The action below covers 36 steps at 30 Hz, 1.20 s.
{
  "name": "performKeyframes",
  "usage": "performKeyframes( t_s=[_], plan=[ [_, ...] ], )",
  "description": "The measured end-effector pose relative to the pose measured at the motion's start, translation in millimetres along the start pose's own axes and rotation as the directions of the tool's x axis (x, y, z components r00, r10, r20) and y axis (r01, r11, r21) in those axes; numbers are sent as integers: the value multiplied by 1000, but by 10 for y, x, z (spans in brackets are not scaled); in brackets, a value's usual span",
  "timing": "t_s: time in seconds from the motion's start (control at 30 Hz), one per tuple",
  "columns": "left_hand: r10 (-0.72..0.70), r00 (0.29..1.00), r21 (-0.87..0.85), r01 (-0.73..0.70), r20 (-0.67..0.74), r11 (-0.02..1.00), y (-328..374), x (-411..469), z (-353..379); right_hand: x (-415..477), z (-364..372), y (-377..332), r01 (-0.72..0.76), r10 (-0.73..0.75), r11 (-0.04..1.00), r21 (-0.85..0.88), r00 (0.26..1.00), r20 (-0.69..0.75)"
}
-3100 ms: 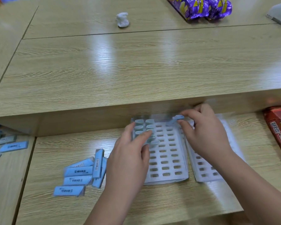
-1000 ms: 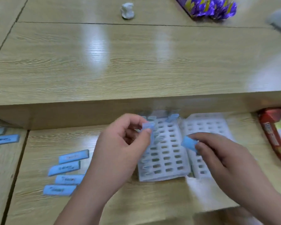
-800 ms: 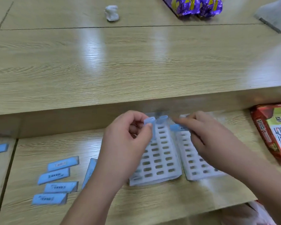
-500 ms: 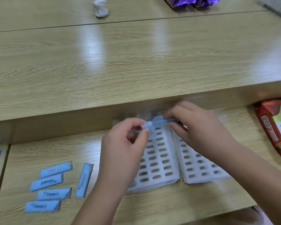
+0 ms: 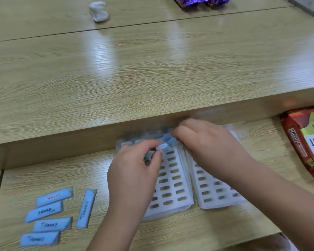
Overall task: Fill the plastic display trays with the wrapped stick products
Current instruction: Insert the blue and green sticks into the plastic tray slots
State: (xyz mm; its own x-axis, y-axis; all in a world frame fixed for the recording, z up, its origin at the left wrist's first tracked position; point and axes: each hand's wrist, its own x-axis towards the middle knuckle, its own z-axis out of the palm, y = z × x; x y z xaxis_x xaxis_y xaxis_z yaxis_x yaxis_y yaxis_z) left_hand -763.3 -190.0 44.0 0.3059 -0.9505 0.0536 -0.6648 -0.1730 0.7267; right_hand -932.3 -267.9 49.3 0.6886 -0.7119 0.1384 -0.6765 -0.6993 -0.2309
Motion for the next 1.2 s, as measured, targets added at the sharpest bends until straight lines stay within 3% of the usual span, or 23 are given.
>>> performKeyframes(
  t_s=[0.33, 0.63, 0.97, 1.1, 1.2],
  plan=[
    [98, 995, 88, -99, 9, 991, 84, 20, 47, -2, 17, 36, 49, -43, 994, 101, 997, -64],
    [237, 970, 332, -241, 53, 912, 22, 22, 182, 35, -8, 75, 70, -55, 974, 216, 996, -74],
    [249, 968, 470, -235, 34, 851, 18, 41, 246, 12, 106, 119, 118, -112, 991, 70, 989, -92],
    [278, 960, 429, -264, 32, 864, 10, 54, 147, -37, 120, 100, 62, -50, 995, 80, 988, -145],
    [258, 963, 308, -224, -74, 925, -142, -10, -119, -101, 104, 22, 2, 41, 986, 166, 966, -256]
  ],
)
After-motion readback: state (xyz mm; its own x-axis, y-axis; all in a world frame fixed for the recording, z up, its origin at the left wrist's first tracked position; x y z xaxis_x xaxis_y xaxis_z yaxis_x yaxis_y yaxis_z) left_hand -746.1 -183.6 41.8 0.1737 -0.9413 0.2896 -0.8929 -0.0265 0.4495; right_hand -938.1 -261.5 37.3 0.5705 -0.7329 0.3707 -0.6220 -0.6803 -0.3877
